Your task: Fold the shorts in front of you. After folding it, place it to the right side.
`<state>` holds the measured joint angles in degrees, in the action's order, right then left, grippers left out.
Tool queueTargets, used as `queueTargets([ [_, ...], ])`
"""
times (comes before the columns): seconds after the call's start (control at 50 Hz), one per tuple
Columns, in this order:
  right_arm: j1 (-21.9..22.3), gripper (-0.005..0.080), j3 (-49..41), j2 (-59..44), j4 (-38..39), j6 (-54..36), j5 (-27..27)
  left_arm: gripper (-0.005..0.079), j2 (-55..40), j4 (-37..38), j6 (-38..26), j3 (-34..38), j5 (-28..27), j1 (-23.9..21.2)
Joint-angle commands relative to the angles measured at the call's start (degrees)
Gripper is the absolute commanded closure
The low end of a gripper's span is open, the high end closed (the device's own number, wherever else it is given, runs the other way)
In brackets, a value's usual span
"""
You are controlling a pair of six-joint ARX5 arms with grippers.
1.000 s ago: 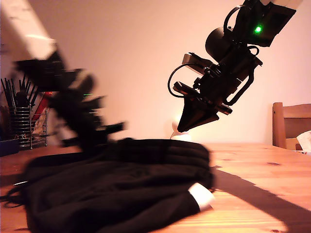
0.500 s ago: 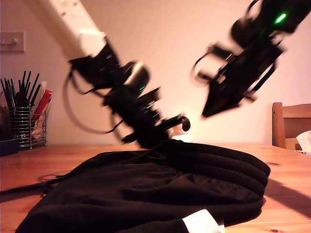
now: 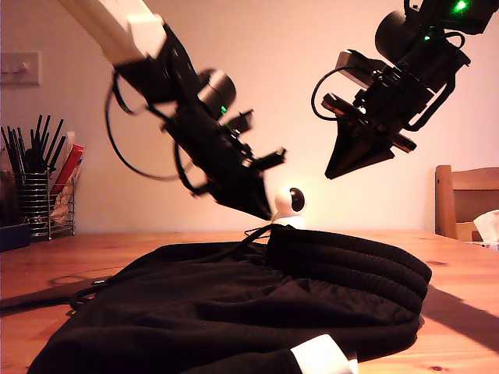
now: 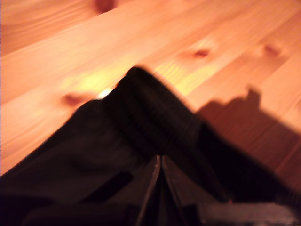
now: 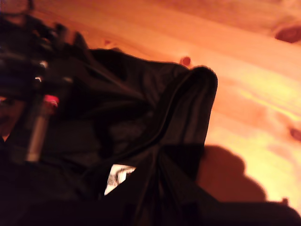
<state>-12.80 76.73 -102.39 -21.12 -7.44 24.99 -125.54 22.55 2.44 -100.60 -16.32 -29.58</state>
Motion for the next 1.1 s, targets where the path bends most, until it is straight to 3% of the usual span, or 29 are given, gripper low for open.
queueTargets([
  [0.0,1.01,0.0765,-0.11,0.31,0.72,-0.17,-0.13,0.0766,4.28,0.68,-1.09,0.35,0.81,-0.52],
  [0.22,3.1,0.0765,-2.69,5.88,3.15,-0.59,-3.67,0.0766,8.85,4.28,-2.12,0.55,0.92,0.7],
  [0.38,5.4,0.0765,-10.23,14.32,6.51,-0.48,-4.15,0.0766,13.86,7.37,-4.0,1.86,0.92,0.94],
  [0.5,6.73,0.0765,-16.5,21.14,8.74,-0.48,-4.15,0.0766,20.02,6.49,-4.07,6.75,1.38,0.96],
  [0.84,6.8,0.0765,-32.85,39.95,11.43,-1.27,-3.28,0.0766,43.43,-5.92,-1.79,36.02,1.81,3.26],
  [1.08,5.18,0.0765,-40.02,48.46,9.2,-1.36,-2.47,0.0766,56.13,-19.8,6.47,61.96,1.79,3.58],
])
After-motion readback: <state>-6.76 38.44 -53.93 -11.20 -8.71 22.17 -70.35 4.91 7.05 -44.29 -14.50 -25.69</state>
